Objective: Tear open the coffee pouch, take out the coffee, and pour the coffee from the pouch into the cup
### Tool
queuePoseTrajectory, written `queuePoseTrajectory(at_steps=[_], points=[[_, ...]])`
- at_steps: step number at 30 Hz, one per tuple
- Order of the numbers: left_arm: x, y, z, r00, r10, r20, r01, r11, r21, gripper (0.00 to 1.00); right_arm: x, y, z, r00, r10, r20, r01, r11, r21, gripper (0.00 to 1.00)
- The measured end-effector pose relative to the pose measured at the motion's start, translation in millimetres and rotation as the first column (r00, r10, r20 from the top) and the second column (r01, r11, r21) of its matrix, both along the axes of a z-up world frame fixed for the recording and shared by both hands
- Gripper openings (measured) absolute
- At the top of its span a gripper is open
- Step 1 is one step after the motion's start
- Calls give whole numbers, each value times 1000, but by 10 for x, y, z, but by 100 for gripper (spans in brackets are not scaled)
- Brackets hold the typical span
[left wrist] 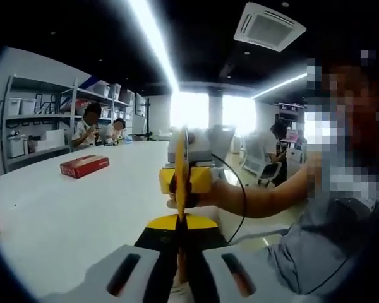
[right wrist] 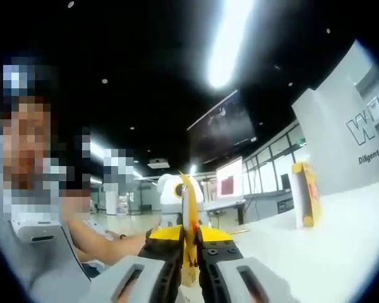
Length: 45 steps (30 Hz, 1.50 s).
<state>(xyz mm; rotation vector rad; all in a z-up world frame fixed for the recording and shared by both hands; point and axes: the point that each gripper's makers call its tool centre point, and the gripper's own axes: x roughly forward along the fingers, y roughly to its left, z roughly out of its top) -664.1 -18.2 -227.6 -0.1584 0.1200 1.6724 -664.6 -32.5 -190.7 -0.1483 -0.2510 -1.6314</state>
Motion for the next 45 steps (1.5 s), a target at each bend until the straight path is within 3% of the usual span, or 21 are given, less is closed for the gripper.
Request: queuePoseTrajectory(at_steps=[10,15,26,29,39,45], points=[[-10,-20,-9,1000,7,-10,-7,1000,-1,3,-5,28,56,1000,2,-12,-3,1000,-8,10],[-7,-7,-11,1000,3,22,-3,1000,5,5,-18,39,53,1000,-3,-5,3,1000,-15,9],[-1,17,34,1000,2,26,-3,1000,27,6,-30,43,48,1000,-5,-6,5,1000,-16,9],[0,1,11,1000,9,-9,-9,1000,10,4,-22,27,28,1000,-5,-9,5,1000,-6,9],[-38,-41,14,999,16,-36,-15,1000,6,3,-62,64,127,998,-34,-43,33,999,-17,11],[-26,-19,39,1000,6,16,-6,1000,24,6,-57,84,140,999,-35,-42,34,999,-27,10]])
